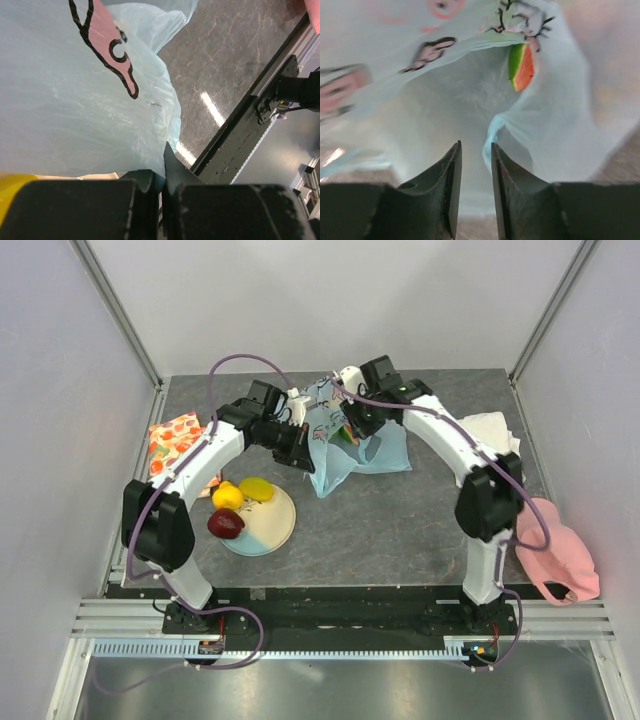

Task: Take the fake fruits out of the plastic bag
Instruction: Take out the fake fruit from the plastic bag.

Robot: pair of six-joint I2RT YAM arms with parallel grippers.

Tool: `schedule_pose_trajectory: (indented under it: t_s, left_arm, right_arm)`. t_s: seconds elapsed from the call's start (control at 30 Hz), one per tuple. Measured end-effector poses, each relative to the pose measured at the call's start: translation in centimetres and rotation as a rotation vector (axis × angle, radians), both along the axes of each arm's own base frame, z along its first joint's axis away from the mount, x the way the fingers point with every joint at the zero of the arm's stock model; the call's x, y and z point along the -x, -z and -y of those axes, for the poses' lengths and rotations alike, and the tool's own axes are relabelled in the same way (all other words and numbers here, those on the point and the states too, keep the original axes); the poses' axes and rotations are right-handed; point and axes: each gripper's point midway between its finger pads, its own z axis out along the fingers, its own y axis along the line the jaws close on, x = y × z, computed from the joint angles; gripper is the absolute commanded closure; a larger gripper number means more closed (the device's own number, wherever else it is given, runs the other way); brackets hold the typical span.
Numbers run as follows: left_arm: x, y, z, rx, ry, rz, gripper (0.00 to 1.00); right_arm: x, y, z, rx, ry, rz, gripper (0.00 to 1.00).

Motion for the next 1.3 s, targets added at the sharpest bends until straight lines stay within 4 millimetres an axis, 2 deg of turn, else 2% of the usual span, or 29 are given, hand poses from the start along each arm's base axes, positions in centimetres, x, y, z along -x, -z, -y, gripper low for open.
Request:
schedule_pose_trajectory:
  t_s: [0.07,0.17,0.27,0.33,0.5,0.6,0.7,0.8,0.87,0.97,1.0,1.1,1.17,1.2,1.3]
  left_arm:
    - [0.6,0.2,-0.2,0.0,0.003,-0.01,0.98]
    - [1.6,0.3,-0.6,-0.003,0.017,-0.015,0.98]
    - [2.3,0.2,-0.8,0.001,0.032,-0.012,0.98]
    - [2.7,0.3,-0.9,0.005,0.042,-0.016,0.98]
    - [3.7,0.9,-0.9,0.01,0.064,-0.042,0.98]
    - [4.0,1.1,-0.8,0.009,0.075,-0.048,0.98]
    - [4.3,1.1,-0.5,0.01,0.088,-0.05,0.98]
    - [4.4,1.2,-0.4,0.008,0.095,-0.051,0.98]
    - [4.4,1.3,-0.3,0.007,0.099,-0.051,0.98]
    - [4.5,1.4,-0.3,0.006,0.102,-0.051,0.98]
    - [4.5,1.4,-0.3,0.006,0.103,-0.051,0.98]
    - [4.8,1.4,-0.1,0.005,0.112,-0.053,0.98]
    - [4.9,1.4,0.1,0.005,0.119,-0.052,0.98]
    - [5.0,1.4,0.1,0.004,0.121,-0.052,0.98]
    - [5.0,1.4,0.1,0.003,0.125,-0.049,0.98]
  right_arm:
    - [-1.0,4.1,-0.6,0.022,0.016,-0.073,0.58]
    - [-1.0,11.0,-0.6,0.083,0.038,-0.208,0.53]
    - [-0.8,14.4,-0.4,0.121,0.054,-0.273,0.44]
    - [-1.4,14.6,-0.5,0.123,0.067,-0.268,0.35]
    - [-5.0,11.9,-1.5,0.087,0.109,-0.151,0.31]
    - [-6.4,11.3,-1.9,0.076,0.126,-0.108,0.3]
    - [-7.3,12.3,-2.2,0.075,0.135,-0.101,0.29]
    - [-7.9,14.4,-2.1,0.103,0.151,-0.111,0.28]
    - [-8.6,14.3,-2.0,0.112,0.165,-0.09,0.31]
    - [-9.4,14.1,-2.0,0.125,0.183,-0.057,0.49]
    - [-9.6,14.5,-1.9,0.134,0.189,-0.05,0.63]
    - [-10.2,15.0,-1.6,0.152,0.196,-0.029,0.84]
    - [-10.6,14.9,-1.5,0.162,0.193,-0.01,0.9]
    - [-10.7,14.8,-1.4,0.167,0.19,-0.003,0.98]
    - [-11.2,14.6,-1.3,0.176,0.186,0.02,1.0]
